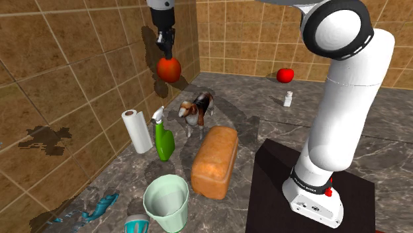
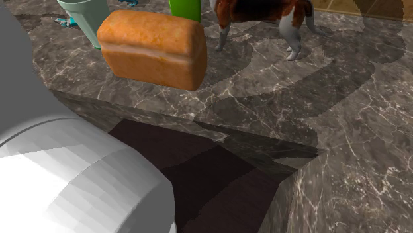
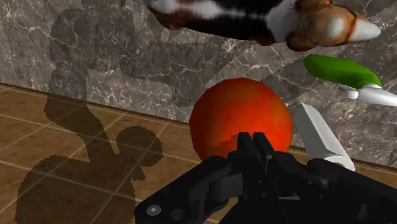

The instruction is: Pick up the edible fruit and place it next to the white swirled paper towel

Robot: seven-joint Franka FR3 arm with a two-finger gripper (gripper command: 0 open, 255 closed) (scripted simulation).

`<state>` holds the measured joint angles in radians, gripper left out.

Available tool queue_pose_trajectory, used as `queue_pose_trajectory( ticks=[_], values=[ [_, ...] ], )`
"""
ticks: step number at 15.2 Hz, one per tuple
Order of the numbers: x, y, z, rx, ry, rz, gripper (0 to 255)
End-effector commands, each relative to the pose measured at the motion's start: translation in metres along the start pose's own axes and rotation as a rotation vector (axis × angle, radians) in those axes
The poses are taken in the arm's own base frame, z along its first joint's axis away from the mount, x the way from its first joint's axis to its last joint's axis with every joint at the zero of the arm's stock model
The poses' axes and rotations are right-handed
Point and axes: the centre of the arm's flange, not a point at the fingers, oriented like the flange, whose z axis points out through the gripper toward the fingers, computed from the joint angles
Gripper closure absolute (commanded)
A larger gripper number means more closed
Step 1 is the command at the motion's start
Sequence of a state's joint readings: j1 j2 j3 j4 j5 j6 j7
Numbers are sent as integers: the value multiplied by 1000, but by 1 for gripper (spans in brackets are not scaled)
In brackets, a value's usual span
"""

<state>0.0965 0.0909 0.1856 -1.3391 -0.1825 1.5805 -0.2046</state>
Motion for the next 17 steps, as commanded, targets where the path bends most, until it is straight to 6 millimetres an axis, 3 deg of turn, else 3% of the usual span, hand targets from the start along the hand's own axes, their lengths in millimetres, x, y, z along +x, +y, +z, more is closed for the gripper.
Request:
queue_pose_trajectory(
  ticks=[1, 3, 17],
  values=[
    [28, 2, 5, 0, 1, 2, 255],
    [56, 1, 8, 0, 1, 2, 255],
    [48, -13, 80, 0, 1, 2, 255]
  ],
)
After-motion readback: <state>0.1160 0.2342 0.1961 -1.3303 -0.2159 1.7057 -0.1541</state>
